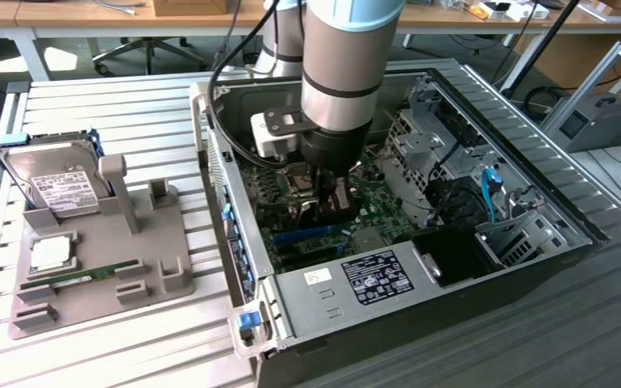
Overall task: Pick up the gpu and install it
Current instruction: 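Insert the gpu into the slot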
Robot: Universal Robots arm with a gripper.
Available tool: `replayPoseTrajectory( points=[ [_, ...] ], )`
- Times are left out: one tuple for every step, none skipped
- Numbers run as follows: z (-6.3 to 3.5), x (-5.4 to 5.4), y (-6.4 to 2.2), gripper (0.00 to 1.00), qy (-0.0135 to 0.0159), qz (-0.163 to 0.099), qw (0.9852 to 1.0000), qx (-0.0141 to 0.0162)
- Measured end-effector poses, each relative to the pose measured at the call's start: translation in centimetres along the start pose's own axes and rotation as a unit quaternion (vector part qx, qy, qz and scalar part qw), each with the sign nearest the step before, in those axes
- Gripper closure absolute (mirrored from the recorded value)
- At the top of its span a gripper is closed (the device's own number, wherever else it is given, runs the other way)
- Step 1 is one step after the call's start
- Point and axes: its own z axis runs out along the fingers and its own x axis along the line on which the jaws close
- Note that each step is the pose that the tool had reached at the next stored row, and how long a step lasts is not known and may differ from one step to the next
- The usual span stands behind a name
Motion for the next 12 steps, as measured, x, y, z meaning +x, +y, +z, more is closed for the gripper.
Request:
replayPoseTrajectory(
  points=[
    [-0.12, 0.00, -0.01, 0.73, 0.0001, 0.000, 1.0000, 0.0000],
    [-0.14, -0.01, -0.02, 0.73, -0.0001, 0.000, 1.0000, 0.0001],
    [-0.14, -0.01, -0.01, 0.73, -0.0001, 0.000, 1.0000, 0.0001],
    [-0.14, -0.01, -0.01, 0.73, -0.0001, 0.000, 1.0000, 0.0001],
    [-0.14, -0.01, -0.02, 0.73, -0.0001, 0.000, 1.0000, 0.0000],
    [-0.15, 0.00, -0.01, 0.73, 0.0000, 0.000, 1.0000, 0.0000],
    [-0.15, -0.01, -0.02, 0.73, 0.0000, 0.000, 1.0000, 0.0000],
    [-0.15, -0.01, -0.02, 0.73, 0.0000, 0.000, 1.0000, 0.0000],
    [-0.16, -0.01, -0.06, 0.73, 0.0001, 0.000, 1.0000, -0.0001],
    [-0.18, -0.01, -0.08, 0.73, 0.0001, 0.000, 1.0000, -0.0001],
    [-0.20, -0.02, -0.10, 0.73, 0.0001, 0.000, 1.0000, 0.0000],
    [-0.25, -0.01, -0.12, 0.73, 0.0001, 0.000, 1.0000, 0.0000]
  ],
)
